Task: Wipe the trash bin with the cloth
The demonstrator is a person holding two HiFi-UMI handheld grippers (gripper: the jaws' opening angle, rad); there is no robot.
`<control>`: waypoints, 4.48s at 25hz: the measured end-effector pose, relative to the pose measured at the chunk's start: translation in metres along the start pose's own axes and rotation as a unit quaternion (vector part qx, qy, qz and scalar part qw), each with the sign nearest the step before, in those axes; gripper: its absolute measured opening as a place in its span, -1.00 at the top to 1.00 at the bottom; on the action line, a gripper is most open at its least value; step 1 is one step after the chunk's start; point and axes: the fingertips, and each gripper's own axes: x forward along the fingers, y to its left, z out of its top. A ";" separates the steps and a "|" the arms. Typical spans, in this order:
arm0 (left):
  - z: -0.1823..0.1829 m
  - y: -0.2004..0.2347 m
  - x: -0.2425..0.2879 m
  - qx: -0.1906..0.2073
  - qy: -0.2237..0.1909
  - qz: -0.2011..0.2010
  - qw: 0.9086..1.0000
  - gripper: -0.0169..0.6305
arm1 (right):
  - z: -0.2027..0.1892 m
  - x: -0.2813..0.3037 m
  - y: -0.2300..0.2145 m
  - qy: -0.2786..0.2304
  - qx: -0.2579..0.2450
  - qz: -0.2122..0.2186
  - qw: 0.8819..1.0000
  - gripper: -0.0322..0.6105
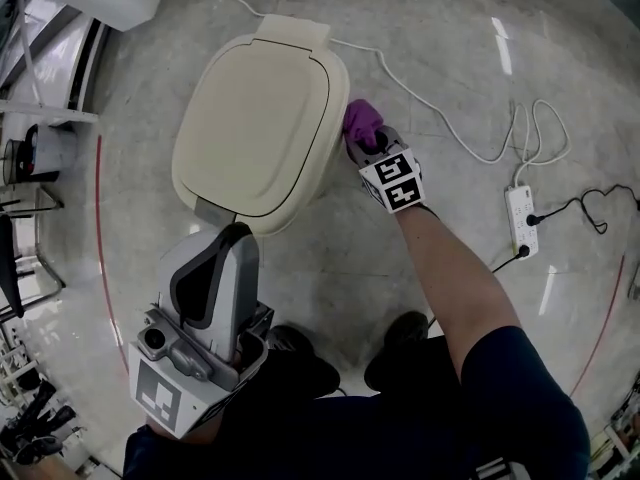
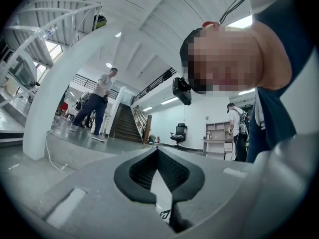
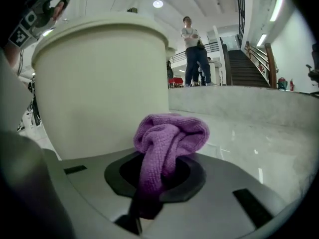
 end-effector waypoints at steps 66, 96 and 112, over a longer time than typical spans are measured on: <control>-0.030 -0.007 0.000 -0.007 0.020 -0.057 0.998 0.95 | -0.138 -0.001 0.127 0.125 0.087 0.093 0.984 0.68; -0.009 0.024 -0.001 -0.008 0.020 -0.043 0.999 0.95 | 0.058 -0.127 0.189 0.025 -0.013 0.246 0.969 0.68; 0.188 -0.032 0.008 -0.021 0.055 -0.020 0.998 0.95 | 0.222 -0.265 0.151 0.023 -0.042 0.164 0.985 0.68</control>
